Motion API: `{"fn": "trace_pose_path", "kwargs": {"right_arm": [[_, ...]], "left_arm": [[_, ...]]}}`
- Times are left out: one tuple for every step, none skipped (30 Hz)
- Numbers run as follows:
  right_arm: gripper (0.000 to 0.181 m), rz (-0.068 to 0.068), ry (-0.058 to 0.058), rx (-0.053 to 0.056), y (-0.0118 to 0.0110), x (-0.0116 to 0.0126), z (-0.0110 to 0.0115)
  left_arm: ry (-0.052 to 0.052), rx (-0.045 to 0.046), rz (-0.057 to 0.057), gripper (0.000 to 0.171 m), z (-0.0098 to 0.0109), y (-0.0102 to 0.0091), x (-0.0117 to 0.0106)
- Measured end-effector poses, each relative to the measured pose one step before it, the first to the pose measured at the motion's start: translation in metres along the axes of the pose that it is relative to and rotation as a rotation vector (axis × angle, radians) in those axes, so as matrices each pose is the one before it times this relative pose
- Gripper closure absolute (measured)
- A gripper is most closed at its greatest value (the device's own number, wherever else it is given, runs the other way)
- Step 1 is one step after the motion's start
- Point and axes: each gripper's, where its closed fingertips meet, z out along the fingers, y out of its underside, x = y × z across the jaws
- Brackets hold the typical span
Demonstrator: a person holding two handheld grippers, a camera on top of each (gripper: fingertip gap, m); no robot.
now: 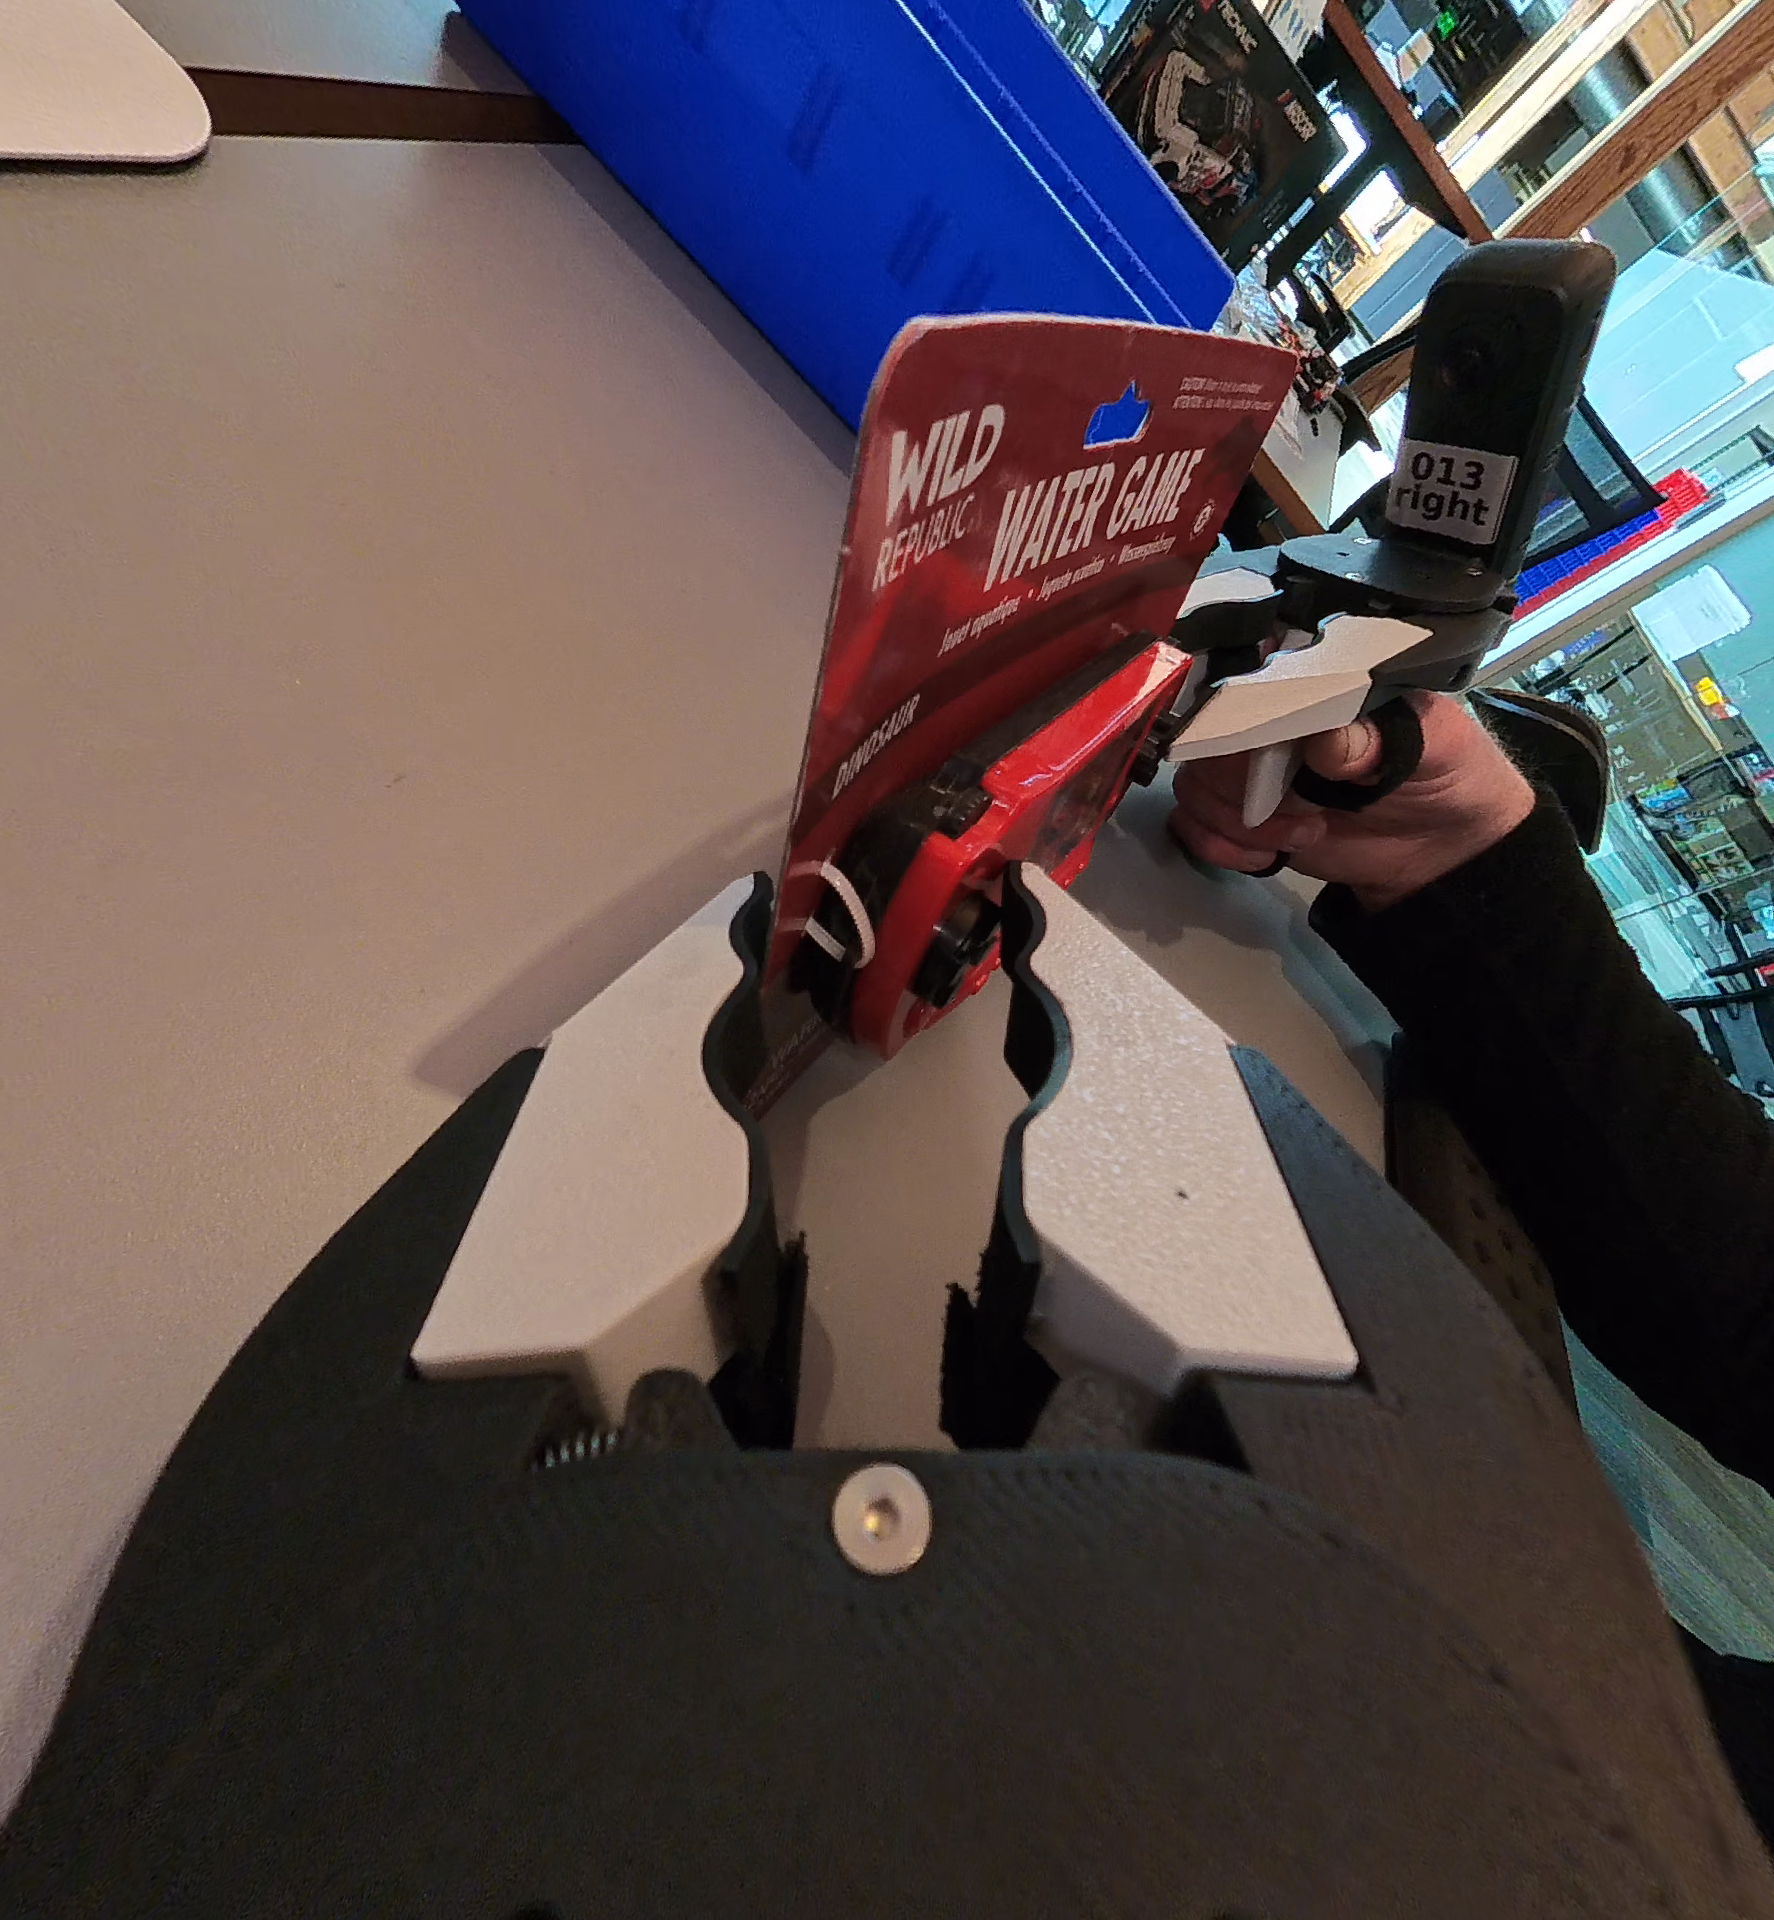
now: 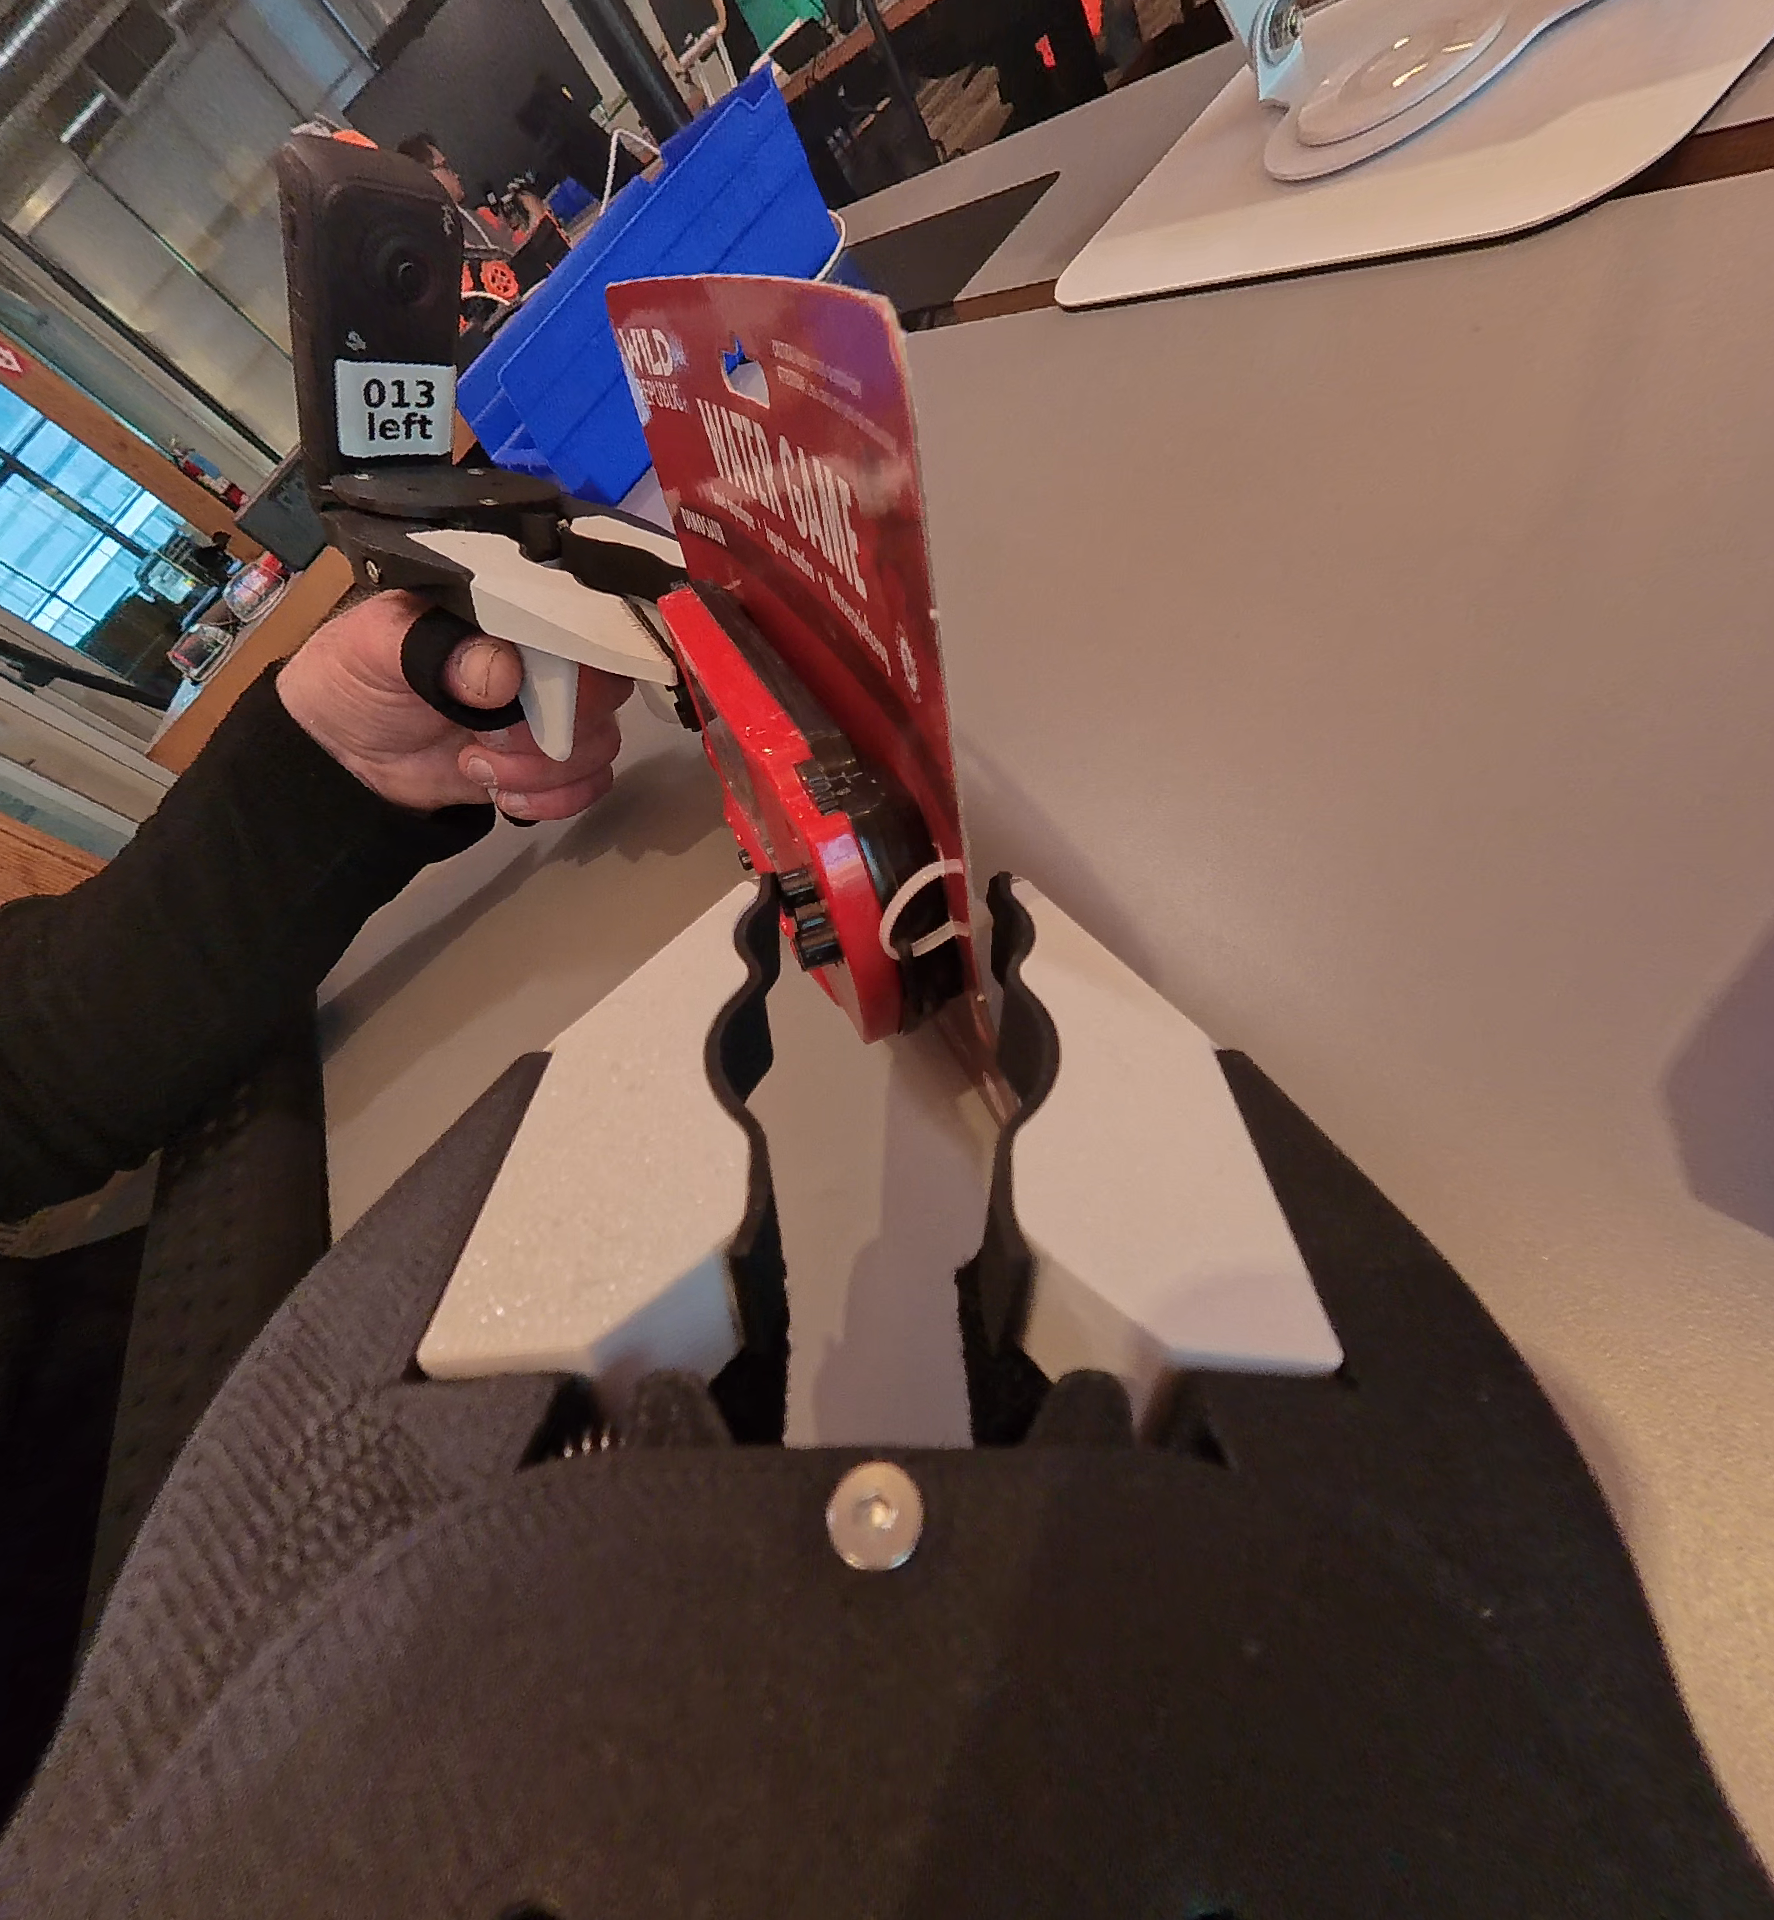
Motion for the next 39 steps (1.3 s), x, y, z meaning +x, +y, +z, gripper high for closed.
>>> {"fn": "trace_pose_path", "kwargs": {"right_arm": [[0.143,-0.0003,-0.0005,0.0,0.0,-0.00005,0.0],[0.143,-0.0011,-0.0004,-0.0001,0.00008,-0.00006,-0.00002],[0.143,-0.0028,0.0008,-0.0005,0.00003,0.00003,-0.00012],[0.145,-0.0042,-0.0013,-0.003,0.0003,-0.00047,-0.00019],[0.146,-0.005,-0.0015,-0.0052,0.00032,-0.00064,-0.00057],[0.148,-0.002,0.0003,-0.0031,0.00014,-0.00038,-0.00044],[0.149,0.0022,-0.0003,-0.0016,0.00008,-0.00017,-0.00013],[0.149,0.0014,0.0008,-0.0003,0.00009,0.00017,-0.00008],[0.149,0.0011,0.0016,0.001,-0.00009,0.00018,0.0002],[0.149,-0.0002,0.0011,-0.0001,-0.00008,0.00009,0.00005],[0.148,0.0009,0.0035,0.0005,-0.00017,0.00035,0.0001],[0.146,0.0014,0.0049,0.0028,-0.00032,0.00049,0.0005],[0.145,0.0019,-0.0033,0.0025,0.00005,-0.00046,0.00052],[0.143,0.0021,-0.0058,0.0003,0.00036,-0.00056,0.00023],[0.142,-0.0014,-0.0015,-0.0038,0.00085,-0.00018,0.00032],[0.141,-0.0044,0.0008,-0.0086,0.00144,-0.00031,0.00094],[0.14,-0.0049,0.0021,-0.0088,0.00124,-0.00024,0.00106],[0.14,-0.0024,0.0016,-0.0049,0.00053,-0.00005,0.00067],[0.14,0.001,-0.0002,-0.0002,-0.00011,0.00004,0.00009],[0.14,0.0027,-0.002,0.0016,-0.00015,-0.00002,-0.00017],[0.14,0.001,-0.0016,0.0009,-0.0001,0.0,-0.00017],[0.14,-0.0013,-0.0002,-0.0003,0.00006,-0.00018,0.00002],[0.14,-0.0013,0.0006,-0.0006,0.00005,0.00002,0.00001],[0.14,-0.001,0.0009,-0.0004,0.00002,0.00003,0.00002],[0.14,-0.0014,0.0,-0.0002,0.00012,-0.00009,0.00007],[0.14,-0.0006,-0.0004,-0.0001,0.00002,-0.00012,-0.00014],[0.14,0.0,-0.0002,-0.0002,0.00003,-0.00003,-0.00001],[0.14,0.0001,0.0,-0.0002,0.00005,0.00002,-0.00011],[0.14,-0.0004,0.0,-0.0003,0.00004,0.00003,-0.00002],[0.14,0.0001,0.0001,-0.0001,0.00004,0.00004,-0.0001],[0.14,0.0008,0.0005,0.0001,-0.00001,0.00001,0.00001],[0.14,0.0002,0.0004,-0.0001,0.00001,0.00005,0.0],[0.14,-0.0005,0.0001,-0.0002,-0.00007,-0.00003,0.00005],[0.14,-0.0005,-0.0004,-0.0003,0.00005,-0.00002,-0.00002],[0.14,-0.0007,-0.0005,-0.0002,0.00011,-0.00007,-0.00012],[0.14,-0.0009,-0.0003,-0.0001,0.0,-0.00011,-0.00005],[0.14,-0.0006,0.0001,-0.0002,0.0,0.00003,0.00008],[0.14,-0.0004,0.0003,-0.0002,0.00003,0.00007,-0.00001],[0.14,-0.0004,0.0005,0.0,-0.00008,0.00004,-0.00003]], "left_arm": [[-0.0005,-0.00052,0.0005,0.13,-0.00008,0.0,0.00013],[-0.0006,-0.00033,0.0006,0.13,-0.00003,0.00005,0.00005],[-0.0005,0.00041,0.0003,0.13,0.00006,0.00002,0.00002],[-0.0002,0.00038,0.0,0.13,0.00006,0.00002,0.00009],[0.0007,-0.0007,0.0006,0.129,-0.00002,0.00017,0.00017],[0.0008,-0.00113,0.0017,0.129,-0.00006,0.0001,0.00045],[-0.0017,-0.00015,0.0018,0.129,0.00013,0.00004,0.00011],[-0.0016,0.00023,0.002,0.129,0.0001,0.00005,0.00016],[-0.0012,-0.00029,0.0012,0.129,0.00001,-0.00002,0.00004],[-0.0008,-0.00037,0.0006,0.129,-0.00003,-0.00009,0.00003],[0.0002,0.00018,0.0002,0.129,0.0,-0.00002,0.00019],[-0.0015,0.00045,0.0002,0.129,0.0001,-0.00005,0.00002],[-0.0017,0.0002,0.0005,0.129,0.00008,-0.00002,-0.00003],[0.0009,-0.00048,0.0002,0.129,-0.00011,-0.00008,0.00023],[0.0024,-0.00041,-0.0002,0.13,0.0,0.00013,0.00047],[0.0021,-0.00105,0.0015,0.13,0.00043,0.00012,0.00068],[0.0013,-0.00183,0.0024,0.13,0.00076,0.00026,0.001],[0.0012,-0.00243,0.0023,0.13,0.00081,0.0002,0.00087],[0.0002,-0.00138,0.0015,0.129,0.00054,0.00009,0.00042],[-0.0005,0.00014,-0.0003,0.129,0.00014,-0.00008,-0.00004],[0.0008,0.00081,-0.0013,0.13,0.00006,0.00003,0.00003],[0.0006,0.00061,-0.0006,0.129,0.00013,-0.00008,0.00002],[-0.0003,-0.00016,0.0005,0.13,-0.0001,0.00002,0.00003],[-0.001,-0.00013,0.0005,0.13,0.00003,-0.00005,-0.00006],[-0.0005,0.00037,-0.0005,0.13,0.00003,-0.00005,-0.00003],[0.0005,0.00032,-0.0007,0.13,0.00006,0.00003,0.00007],[0.0,0.00009,0.0,0.13,0.0,-0.00001,0.00017],[-0.0004,-0.0003,0.0004,0.13,0.0001,-0.00002,0.00009],[-0.0004,-0.0004,0.0007,0.13,0.00004,0.00006,0.00012],[-0.0002,-0.00016,0.0001,0.13,0.00015,0.00003,0.00009],[-0.0004,0.00005,-0.0001,0.13,0.00004,-0.00008,0.00007],[-0.0005,0.00017,-0.0001,0.13,0.00004,0.00005,0.00006],[-0.0001,0.00018,-0.0003,0.13,0.00001,-0.00002,0.00001],[-0.0001,-0.00021,0.0004,0.13,0.00002,-0.00004,0.00009],[0.0,-0.0004,0.0003,0.129,0.00005,0.00006,0.00004],[-0.0001,-0.00015,0.0001,0.129,-0.0001,0.00002,0.00009],[-0.0002,0.00024,-0.0001,0.129,0.00002,-0.00003,-0.00001],[0.0001,0.00042,-0.0002,0.13,0.00007,0.00001,-0.00003],[0.0001,0.00008,-0.0002,0.13,0.00005,-0.00008,-0.00003]]}}
